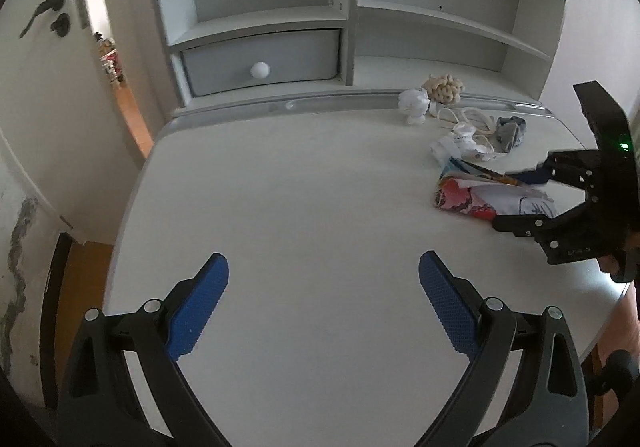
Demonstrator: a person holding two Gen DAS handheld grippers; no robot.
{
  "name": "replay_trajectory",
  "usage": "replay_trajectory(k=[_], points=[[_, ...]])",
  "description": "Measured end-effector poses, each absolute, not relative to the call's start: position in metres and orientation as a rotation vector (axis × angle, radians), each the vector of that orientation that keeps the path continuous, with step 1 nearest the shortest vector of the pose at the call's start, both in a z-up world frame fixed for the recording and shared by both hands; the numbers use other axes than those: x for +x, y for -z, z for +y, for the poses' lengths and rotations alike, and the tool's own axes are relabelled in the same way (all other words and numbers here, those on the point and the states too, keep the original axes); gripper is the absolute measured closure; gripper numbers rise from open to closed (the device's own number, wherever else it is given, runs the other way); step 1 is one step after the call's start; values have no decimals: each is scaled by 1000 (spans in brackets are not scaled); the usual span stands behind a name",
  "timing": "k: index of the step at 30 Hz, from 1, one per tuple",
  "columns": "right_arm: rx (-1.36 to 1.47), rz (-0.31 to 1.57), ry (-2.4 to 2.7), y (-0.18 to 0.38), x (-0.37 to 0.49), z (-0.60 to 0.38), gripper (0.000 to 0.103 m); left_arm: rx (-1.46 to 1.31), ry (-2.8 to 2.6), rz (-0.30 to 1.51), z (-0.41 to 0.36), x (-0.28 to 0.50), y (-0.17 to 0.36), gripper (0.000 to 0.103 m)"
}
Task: Collect trash
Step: 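Grasp the white cup with left tool while right tool grasps the printed paper, then carry both items over the bin and open both tools to drop them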
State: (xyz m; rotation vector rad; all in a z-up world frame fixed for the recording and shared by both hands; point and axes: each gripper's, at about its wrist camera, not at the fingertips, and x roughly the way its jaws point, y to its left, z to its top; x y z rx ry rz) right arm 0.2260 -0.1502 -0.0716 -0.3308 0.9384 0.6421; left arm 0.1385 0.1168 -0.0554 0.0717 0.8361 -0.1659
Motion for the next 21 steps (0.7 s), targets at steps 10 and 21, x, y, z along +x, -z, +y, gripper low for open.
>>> replay_trajectory(k=[10,21], points=[[-203,882,-566,42,169,-213,77,139,361,856,28,209,65,10],[-72,902,-403,45,125,-300,77,248,444,876,-20,253,92,38]])
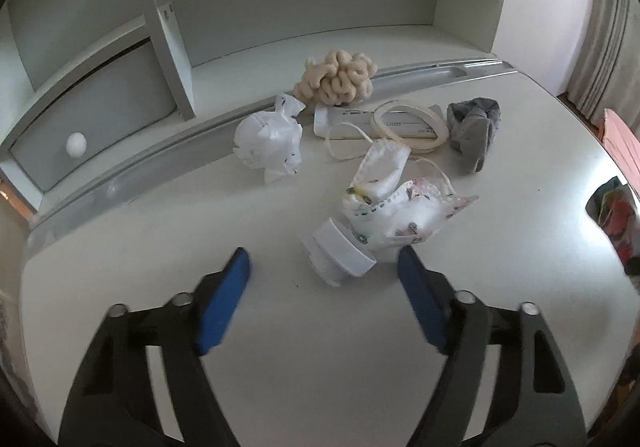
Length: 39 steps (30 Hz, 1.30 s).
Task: Collect trash
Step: 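Carry both items over the bin and open both tools to drop them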
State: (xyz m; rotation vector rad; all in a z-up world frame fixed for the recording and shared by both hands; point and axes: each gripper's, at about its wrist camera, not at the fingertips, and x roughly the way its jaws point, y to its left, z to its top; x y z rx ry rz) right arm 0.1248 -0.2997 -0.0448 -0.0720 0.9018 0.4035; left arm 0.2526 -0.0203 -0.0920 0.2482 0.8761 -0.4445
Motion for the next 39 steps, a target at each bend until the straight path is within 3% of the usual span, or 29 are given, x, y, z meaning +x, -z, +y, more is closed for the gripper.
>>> replay_trajectory(k=[2,3,4,10,16,29,39], points=[[-57,900,-388,46,120,-306,77,259,464,864,-22,251,91,49],[-47,898,-380,46,115,-311,77,262,470,859,-23,252,90,66],[-39,896,-376,45,111,-314,77,267,472,851,-24,251,90,69],[43,871,-317,45,98,-345,77,301,411,860,-26,239,84,69],[156,834,-159,43,65,-412,77,281,426,799,-51,207,42,69],[468,826,447,101,-55,-609,77,369,1047,754,-360,75,37,69],[724,923,738,210,-151,-706,77,519,1308,716,-508,-41,74,69]])
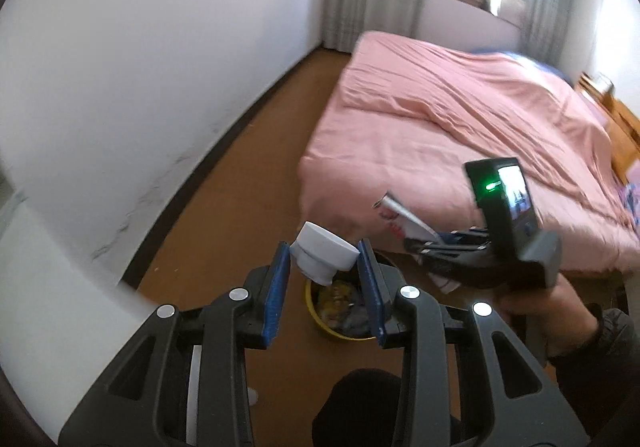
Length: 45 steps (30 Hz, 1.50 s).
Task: Collect trash
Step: 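Carry both items over the bin and open both tools to drop them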
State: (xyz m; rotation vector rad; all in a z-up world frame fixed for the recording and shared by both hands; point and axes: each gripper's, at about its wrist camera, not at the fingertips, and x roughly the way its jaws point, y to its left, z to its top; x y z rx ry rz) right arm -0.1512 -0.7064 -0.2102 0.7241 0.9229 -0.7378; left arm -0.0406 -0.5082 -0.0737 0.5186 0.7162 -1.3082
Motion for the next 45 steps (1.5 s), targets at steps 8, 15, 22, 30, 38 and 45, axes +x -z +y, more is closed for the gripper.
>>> replay_trajectory(k=[8,15,22,30,38,45], points=[[814,964,751,261,-178,-724,77,569,1339,824,-570,-52,138,69],[850,949,744,270,-192,-732,77,585,1340,871,-595,-61,165,69],[852,918,717,266,-187,-733,66,593,1345,893,-606,-59,175,69],[869,887,742,260,-192,-737,53,615,1337,940,-617,-56,195,69],[891,814,811,244,-213,-747,42,649,1354,965,-641,-66,211,63],[894,792,811,236,-216,-750,41,627,1341,925,-641,-64,189,45]])
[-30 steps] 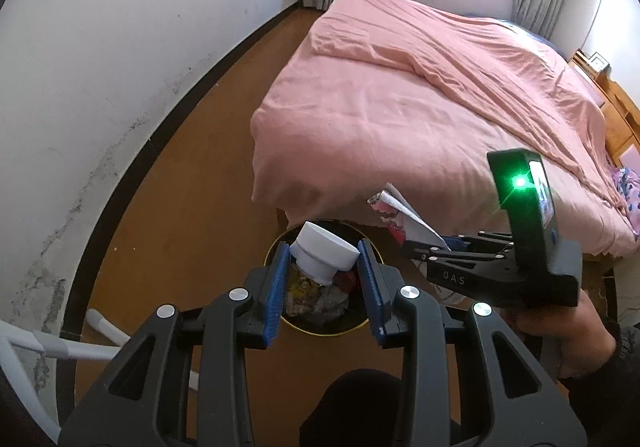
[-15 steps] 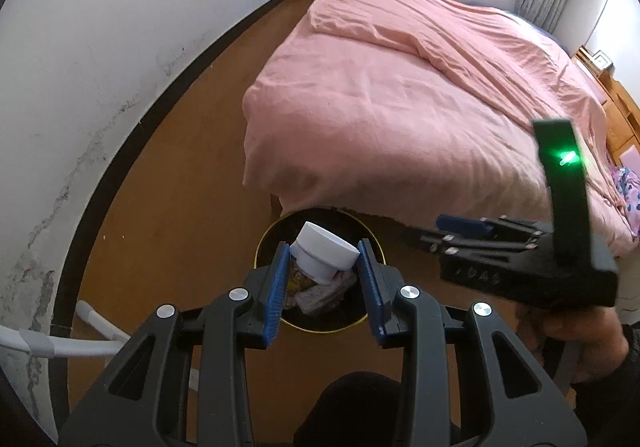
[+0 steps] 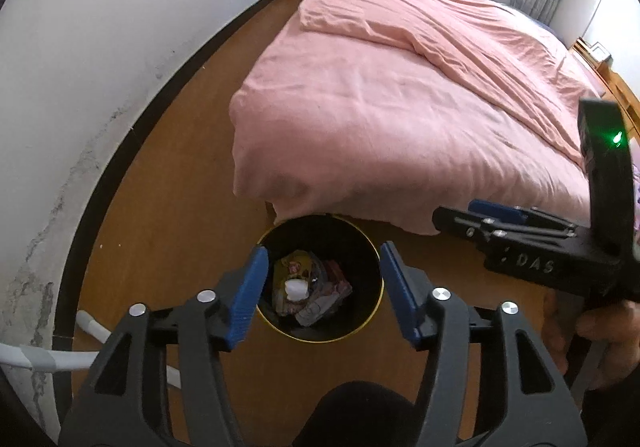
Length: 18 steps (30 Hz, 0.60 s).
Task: Collect trash
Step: 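Grasp the white plastic bag with left tool while right tool grasps the grey sock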
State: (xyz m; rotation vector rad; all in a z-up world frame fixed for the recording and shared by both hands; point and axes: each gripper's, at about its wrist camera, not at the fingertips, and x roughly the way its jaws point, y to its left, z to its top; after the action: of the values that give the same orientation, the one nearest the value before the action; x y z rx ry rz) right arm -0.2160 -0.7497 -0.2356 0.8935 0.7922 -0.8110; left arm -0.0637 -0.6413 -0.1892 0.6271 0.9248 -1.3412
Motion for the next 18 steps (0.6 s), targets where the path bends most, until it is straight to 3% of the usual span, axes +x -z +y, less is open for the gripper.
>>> replay_trajectory(k=[6,12,18], points=[[810,804,770,212,-196,-736,41,589,1310,845,-609,-60,144,17],[659,746,659,143,-155,-694,36,469,1271,794,-541,-35,74,13],[493,696,431,77,-84,-612,35,346,1087,692,-415,28,12,12]])
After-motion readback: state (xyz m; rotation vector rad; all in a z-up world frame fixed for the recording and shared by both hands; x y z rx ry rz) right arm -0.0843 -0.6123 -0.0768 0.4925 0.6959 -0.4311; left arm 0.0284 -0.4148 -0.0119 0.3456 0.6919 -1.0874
